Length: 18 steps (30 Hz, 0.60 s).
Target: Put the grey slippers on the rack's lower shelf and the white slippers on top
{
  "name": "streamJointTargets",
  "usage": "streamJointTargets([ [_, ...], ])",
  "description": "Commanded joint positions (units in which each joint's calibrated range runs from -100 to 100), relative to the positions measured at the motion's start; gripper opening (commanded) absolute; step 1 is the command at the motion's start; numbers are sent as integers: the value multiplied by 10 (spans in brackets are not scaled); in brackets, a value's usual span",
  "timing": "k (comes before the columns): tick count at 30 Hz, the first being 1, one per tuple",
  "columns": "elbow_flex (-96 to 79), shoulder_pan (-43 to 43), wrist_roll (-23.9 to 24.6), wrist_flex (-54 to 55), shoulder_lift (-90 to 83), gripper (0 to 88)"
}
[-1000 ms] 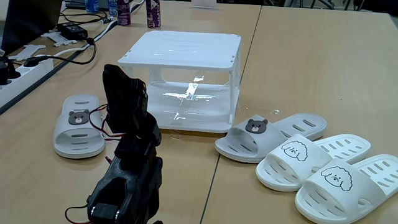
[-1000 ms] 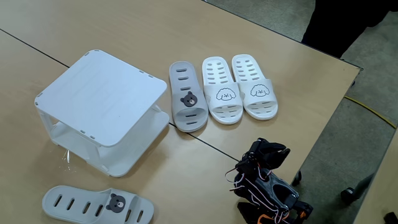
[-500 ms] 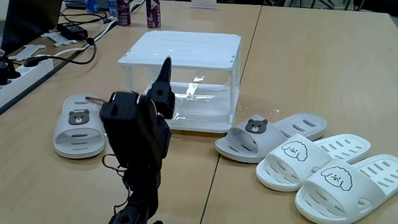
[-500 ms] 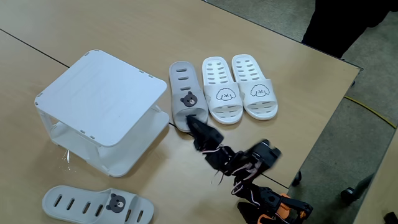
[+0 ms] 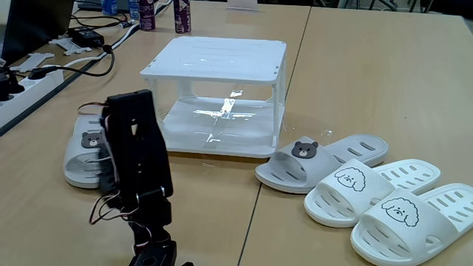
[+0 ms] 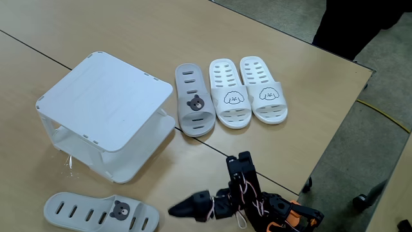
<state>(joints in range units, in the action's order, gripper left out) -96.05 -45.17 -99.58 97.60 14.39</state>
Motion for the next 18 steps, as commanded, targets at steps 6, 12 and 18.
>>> streamJointTargets([
  [6, 203, -34, -4, -187, -27, 132],
  [12, 284, -29, -4, -420, -128, 134],
  [18, 294, 45, -4, -428, -128, 245],
])
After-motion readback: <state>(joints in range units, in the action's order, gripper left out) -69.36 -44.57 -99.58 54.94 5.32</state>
